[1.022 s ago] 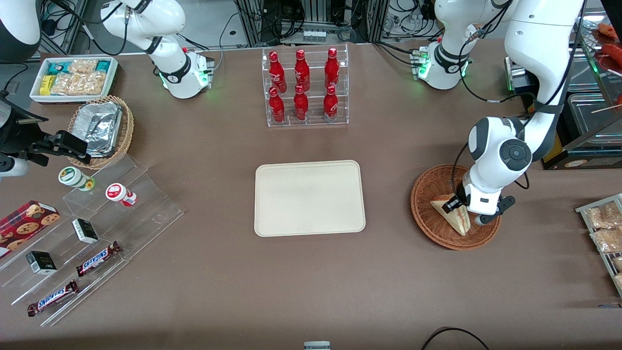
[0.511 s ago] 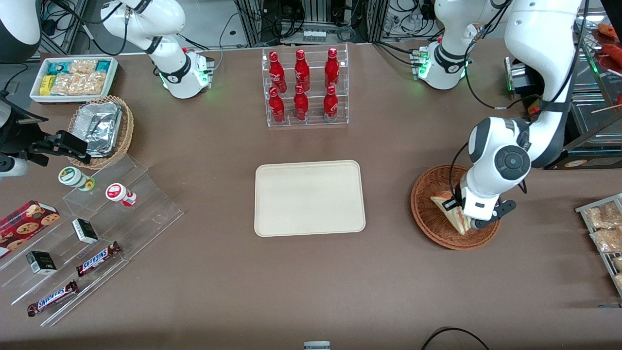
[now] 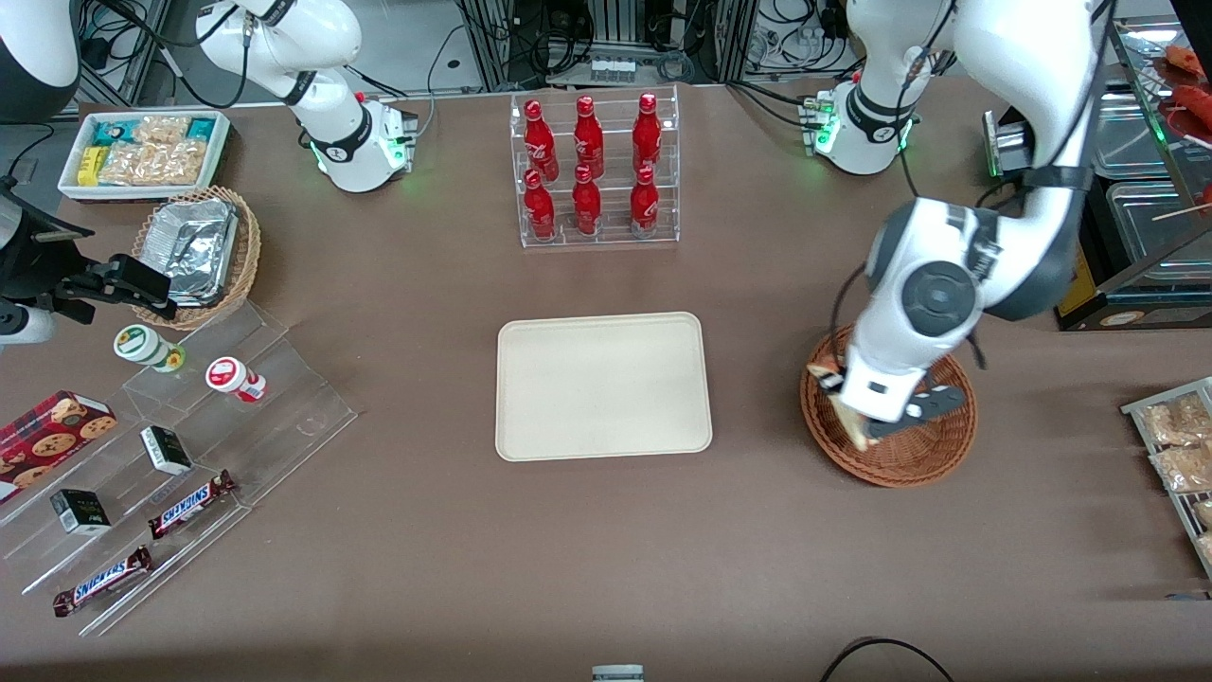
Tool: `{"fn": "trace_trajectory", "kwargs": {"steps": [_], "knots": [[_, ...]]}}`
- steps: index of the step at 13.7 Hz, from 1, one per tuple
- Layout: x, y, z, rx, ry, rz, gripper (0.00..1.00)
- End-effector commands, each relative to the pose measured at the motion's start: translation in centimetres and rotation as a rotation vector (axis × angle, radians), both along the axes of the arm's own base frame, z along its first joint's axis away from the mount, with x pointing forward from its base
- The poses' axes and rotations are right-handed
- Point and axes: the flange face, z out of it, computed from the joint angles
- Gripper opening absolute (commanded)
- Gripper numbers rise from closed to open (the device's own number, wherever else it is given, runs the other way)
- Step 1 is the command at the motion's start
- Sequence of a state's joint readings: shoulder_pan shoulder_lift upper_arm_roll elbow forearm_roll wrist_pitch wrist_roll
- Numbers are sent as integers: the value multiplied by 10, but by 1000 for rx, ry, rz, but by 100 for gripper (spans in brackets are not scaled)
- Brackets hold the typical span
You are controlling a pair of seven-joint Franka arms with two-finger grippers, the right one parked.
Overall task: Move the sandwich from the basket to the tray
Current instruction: 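Lift the sandwich and carry it with the left gripper over the tray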
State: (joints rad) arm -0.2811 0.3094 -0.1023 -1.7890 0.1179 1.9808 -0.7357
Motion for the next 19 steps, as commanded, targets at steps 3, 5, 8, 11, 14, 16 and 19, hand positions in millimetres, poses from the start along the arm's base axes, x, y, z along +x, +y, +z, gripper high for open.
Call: {"fn": "trace_trajectory", "kwargs": {"steps": [3,5,8,11,14,16,19], "knots": [[-25,-105,7,8,-13,-140,11],[-30,-138,-2,3,-10,-181,11],[-48,-182,-19,2,4,-265,10],[-57,-215,-31,-7,2,-301,11],[-76,-244,-41,-13,11,-346,12],[-88,-264,-55,-13,23,-380,11],[-92,-276,-76,-37,18,-405,11]]}}
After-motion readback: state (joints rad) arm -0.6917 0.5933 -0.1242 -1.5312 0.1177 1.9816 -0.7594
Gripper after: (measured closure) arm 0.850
